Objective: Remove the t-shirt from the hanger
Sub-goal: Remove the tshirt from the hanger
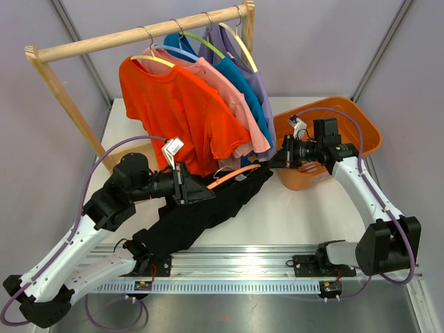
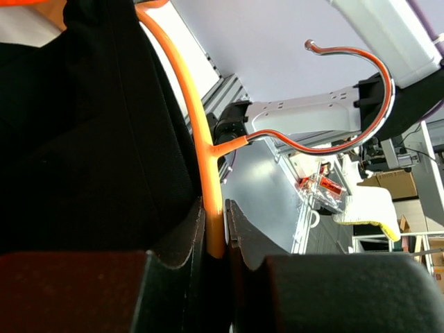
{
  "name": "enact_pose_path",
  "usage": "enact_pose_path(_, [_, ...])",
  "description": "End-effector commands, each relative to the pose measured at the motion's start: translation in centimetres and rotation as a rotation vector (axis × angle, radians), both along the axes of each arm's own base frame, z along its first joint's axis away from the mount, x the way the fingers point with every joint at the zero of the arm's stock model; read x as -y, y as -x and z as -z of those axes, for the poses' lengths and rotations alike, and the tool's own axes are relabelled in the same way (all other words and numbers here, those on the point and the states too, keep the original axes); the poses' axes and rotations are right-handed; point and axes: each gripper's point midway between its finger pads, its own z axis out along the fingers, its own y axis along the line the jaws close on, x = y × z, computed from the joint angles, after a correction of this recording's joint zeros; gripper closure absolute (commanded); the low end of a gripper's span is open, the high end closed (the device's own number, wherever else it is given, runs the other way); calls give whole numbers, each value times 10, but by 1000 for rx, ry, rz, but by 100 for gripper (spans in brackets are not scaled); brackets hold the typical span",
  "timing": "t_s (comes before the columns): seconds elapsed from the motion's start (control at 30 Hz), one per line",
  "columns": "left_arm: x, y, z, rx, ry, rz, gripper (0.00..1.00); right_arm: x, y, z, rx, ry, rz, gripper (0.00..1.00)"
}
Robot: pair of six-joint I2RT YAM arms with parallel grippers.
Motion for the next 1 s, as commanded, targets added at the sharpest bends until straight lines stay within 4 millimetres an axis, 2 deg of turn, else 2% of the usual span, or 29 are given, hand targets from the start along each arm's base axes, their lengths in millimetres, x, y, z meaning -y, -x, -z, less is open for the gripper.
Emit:
enact_pose_path(0.0, [-26,73,-127,279,310,216,100,108,-79,51,179,402,341,100])
enact_pose_path(0.1, [-26,72,-132,291,328,210,100,104,-79,53,184,393,306,100])
enact_pose_path(0.13, [-26,71,-134,296,340,205,100,114,-81,54,183,395,325,100])
enact_pose_path(0.3, [-27,72,-143,308,378,199,100,117,-81,61,169,389,309,100])
enact_pose_path(0.5, [-29,82,-160,331,448,246,100,125,-86,75,131,407,326,100])
enact_pose_path(0.6, [-29,83,-165,341,467,259,100,123,-88,75,131,395,320,100])
enact_pose_path(0.73, [-28,82,-173,367,499,258,100,117,-86,75,147,380,267,100])
enact_pose_path(0.8, [-27,78,-176,387,496,237,100,107,-78,74,149,340,200,100])
enact_pose_path(0.93, [-20,60,-165,376,477,177,100,71,-52,56,201,154,-14,100])
enact_pose_path(0.97, [-18,54,-164,371,480,150,100,68,-47,54,200,130,-32,100])
